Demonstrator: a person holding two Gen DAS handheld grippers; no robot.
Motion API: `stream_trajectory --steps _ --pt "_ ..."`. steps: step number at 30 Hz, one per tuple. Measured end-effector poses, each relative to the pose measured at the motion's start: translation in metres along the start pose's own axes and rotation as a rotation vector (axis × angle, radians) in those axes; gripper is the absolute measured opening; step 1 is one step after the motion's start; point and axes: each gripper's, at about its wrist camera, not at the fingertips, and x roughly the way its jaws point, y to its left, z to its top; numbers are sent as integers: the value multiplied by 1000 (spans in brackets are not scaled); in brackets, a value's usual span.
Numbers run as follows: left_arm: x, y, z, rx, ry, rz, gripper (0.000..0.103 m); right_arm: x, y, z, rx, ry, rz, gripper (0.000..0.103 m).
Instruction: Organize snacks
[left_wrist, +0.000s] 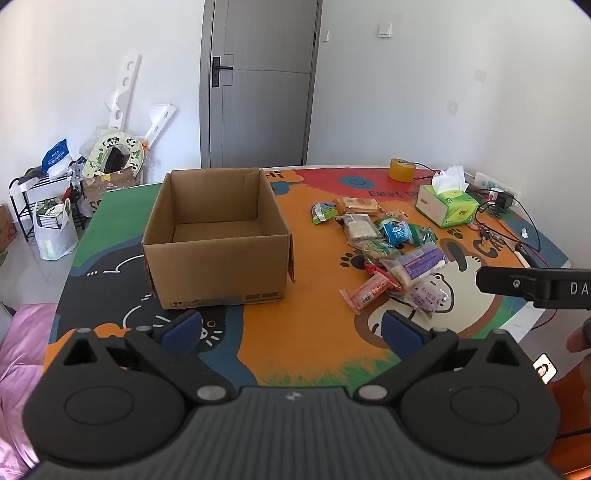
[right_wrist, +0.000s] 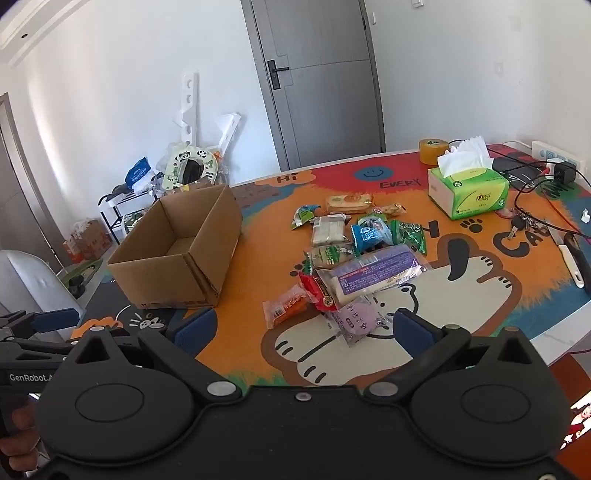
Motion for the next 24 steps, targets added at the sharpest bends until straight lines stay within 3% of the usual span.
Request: stream_trajectory --steps 24 --pt "-4 2 3 -1 -10 0 103 -1 2 0 -15 -7 -4 103"
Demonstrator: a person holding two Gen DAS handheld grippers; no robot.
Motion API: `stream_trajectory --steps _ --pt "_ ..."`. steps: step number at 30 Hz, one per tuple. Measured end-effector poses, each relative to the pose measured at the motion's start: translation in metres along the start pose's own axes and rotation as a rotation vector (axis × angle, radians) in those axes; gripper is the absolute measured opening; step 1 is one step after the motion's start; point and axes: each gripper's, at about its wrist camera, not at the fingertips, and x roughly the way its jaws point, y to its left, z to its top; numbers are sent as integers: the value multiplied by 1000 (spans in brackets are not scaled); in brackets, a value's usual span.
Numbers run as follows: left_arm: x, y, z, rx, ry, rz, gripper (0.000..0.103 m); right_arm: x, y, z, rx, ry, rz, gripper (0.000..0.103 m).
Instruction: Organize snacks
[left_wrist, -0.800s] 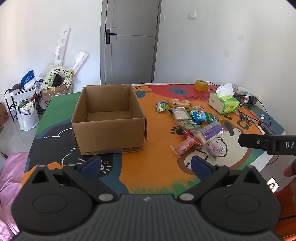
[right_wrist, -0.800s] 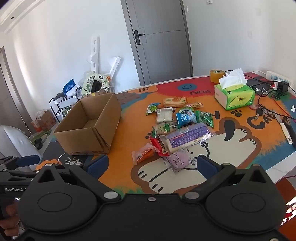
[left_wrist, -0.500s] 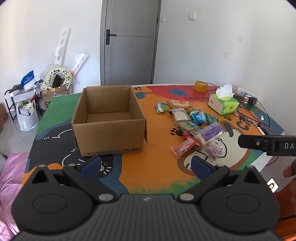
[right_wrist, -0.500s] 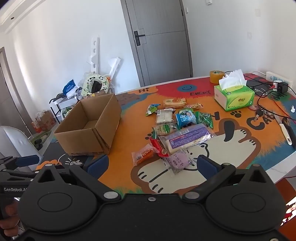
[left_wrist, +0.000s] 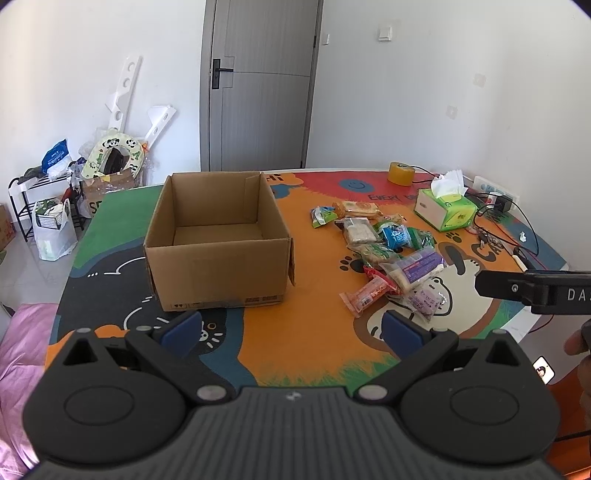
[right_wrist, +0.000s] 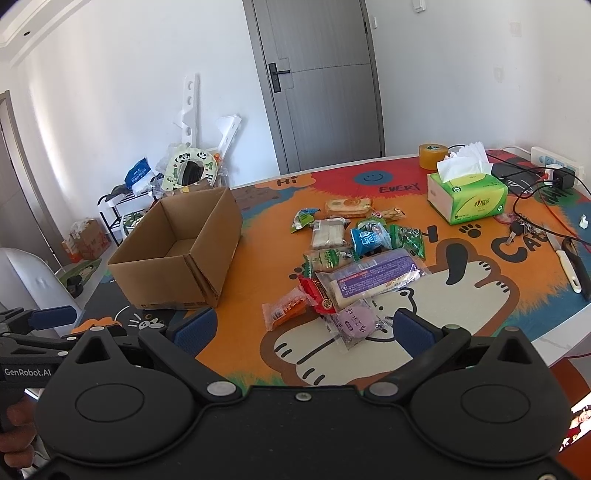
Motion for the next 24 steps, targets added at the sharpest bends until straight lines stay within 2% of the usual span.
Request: stream_trajectory --steps 24 --pt "-1 -1 1 13 0 4 103 -1 1 1 -4 -1 -2 103"
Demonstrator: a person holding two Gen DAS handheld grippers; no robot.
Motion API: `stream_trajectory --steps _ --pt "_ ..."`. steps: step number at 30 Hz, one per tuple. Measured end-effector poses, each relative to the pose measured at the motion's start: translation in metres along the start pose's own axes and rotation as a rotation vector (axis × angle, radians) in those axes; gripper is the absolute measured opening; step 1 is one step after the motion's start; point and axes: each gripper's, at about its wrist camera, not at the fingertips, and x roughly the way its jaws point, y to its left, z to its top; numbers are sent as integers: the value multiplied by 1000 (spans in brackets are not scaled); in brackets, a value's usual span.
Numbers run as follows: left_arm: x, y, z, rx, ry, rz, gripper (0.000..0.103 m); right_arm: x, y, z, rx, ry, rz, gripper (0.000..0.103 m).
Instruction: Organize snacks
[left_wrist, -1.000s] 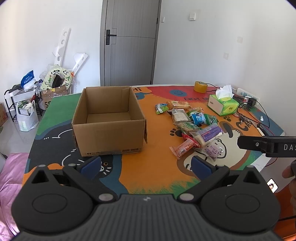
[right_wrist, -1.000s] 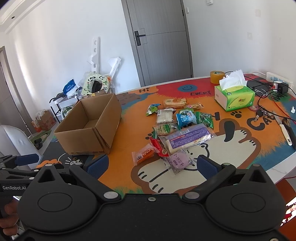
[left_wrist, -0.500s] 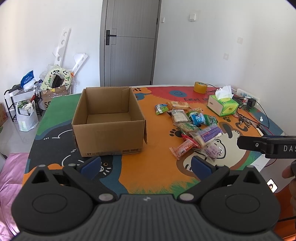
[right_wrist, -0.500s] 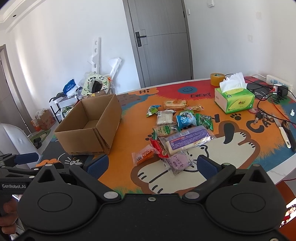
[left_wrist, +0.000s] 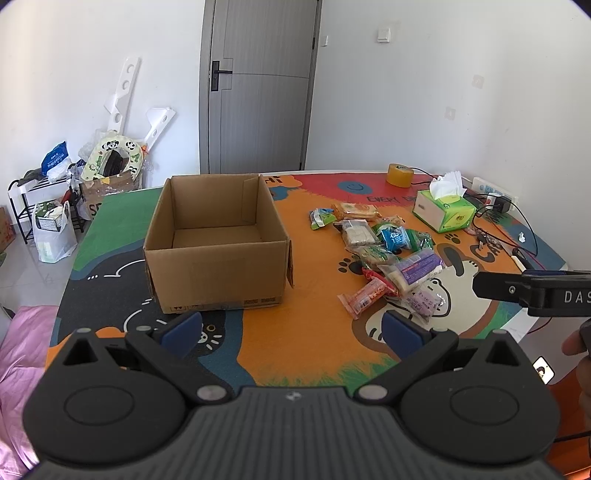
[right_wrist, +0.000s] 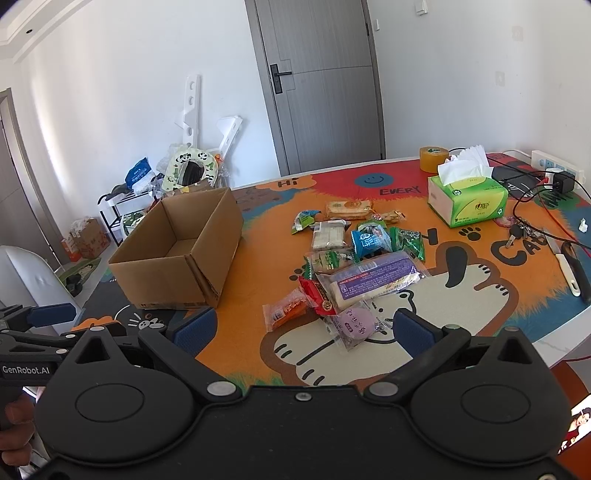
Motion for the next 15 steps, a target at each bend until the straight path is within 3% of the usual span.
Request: stream_trajectory --steps 5,15 --pt "1 -1 2 -14 -3 -7 103 2 -3 0 -1 -3 -5 103" --pt "39 -12 2 -24 93 -47 103 24 -29 -5 61 25 -38 103"
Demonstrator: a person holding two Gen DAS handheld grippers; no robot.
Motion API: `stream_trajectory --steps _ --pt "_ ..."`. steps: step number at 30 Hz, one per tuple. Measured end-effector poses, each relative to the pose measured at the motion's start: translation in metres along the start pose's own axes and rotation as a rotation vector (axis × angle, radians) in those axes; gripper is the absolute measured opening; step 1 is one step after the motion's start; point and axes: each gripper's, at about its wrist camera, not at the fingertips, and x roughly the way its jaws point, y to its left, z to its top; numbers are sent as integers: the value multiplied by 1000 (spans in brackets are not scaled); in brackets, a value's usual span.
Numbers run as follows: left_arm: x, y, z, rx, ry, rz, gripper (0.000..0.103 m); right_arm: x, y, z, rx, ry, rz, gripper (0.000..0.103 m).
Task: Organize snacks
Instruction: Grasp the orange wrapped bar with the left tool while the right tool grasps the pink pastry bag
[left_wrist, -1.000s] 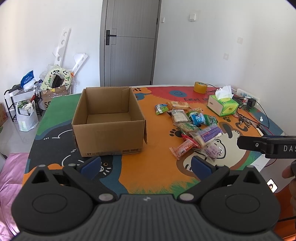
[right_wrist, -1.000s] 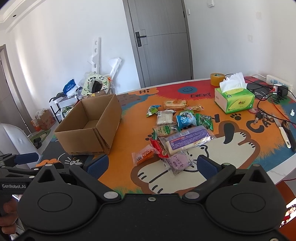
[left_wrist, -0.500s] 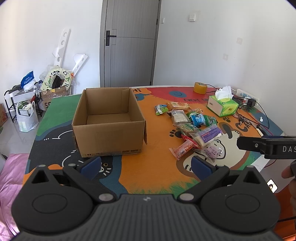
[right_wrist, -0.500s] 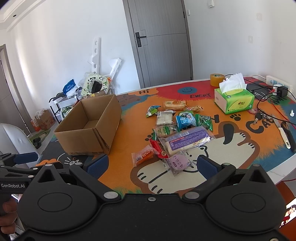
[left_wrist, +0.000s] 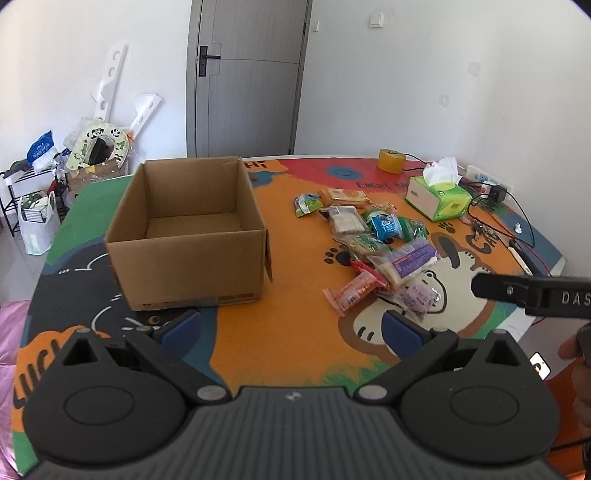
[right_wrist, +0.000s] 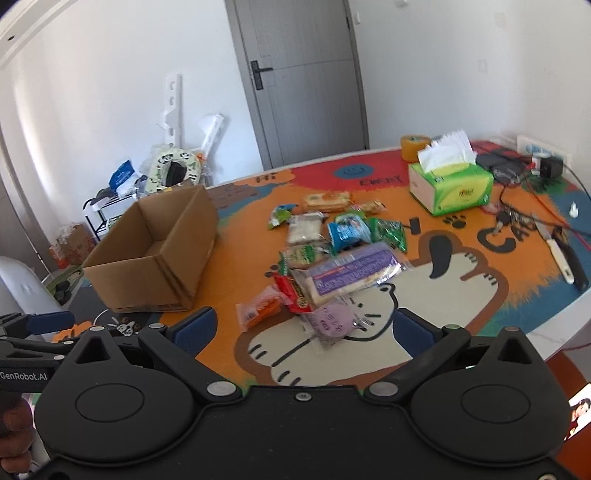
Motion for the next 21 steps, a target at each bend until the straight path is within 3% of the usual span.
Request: stream_trajectory --steps 6,10,21 --pt "16 -10 5 -15 -44 -55 103 19 -18 -5 43 37 -14 103" --pt "35 -20 4 72 -32 24 103 28 -31 -8 70 43 -21 103" --pt "76 -33 5 27 13 -65 103 50 -61 -11 130 46 -37 103"
